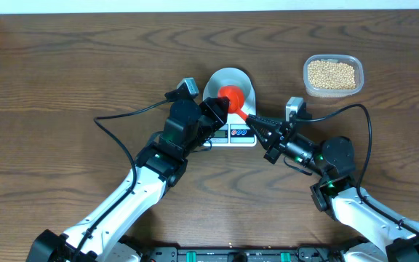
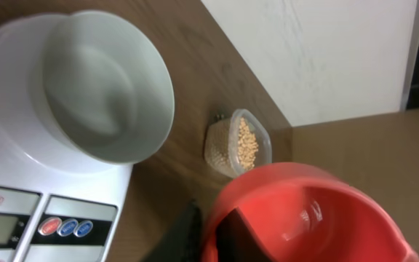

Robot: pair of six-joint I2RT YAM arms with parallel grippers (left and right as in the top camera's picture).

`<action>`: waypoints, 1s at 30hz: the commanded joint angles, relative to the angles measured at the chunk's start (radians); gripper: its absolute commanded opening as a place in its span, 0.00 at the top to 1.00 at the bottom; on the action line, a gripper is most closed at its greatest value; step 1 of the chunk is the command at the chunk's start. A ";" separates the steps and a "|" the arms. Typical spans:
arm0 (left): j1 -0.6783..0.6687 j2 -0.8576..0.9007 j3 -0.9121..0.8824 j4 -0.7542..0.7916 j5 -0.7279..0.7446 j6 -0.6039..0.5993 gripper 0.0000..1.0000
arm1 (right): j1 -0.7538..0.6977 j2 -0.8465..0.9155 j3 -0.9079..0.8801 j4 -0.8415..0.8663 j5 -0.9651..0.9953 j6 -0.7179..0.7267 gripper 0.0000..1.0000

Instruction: Scoop item into bowl and weigh 50g on scale

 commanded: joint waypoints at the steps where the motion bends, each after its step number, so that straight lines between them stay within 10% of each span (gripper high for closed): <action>1: -0.009 0.003 0.018 -0.002 0.024 0.015 0.78 | 0.001 0.005 0.018 0.001 0.021 -0.007 0.99; 30: -0.006 0.004 0.018 -0.207 -0.019 0.184 0.30 | -0.114 0.005 0.187 -0.114 0.313 -0.122 0.99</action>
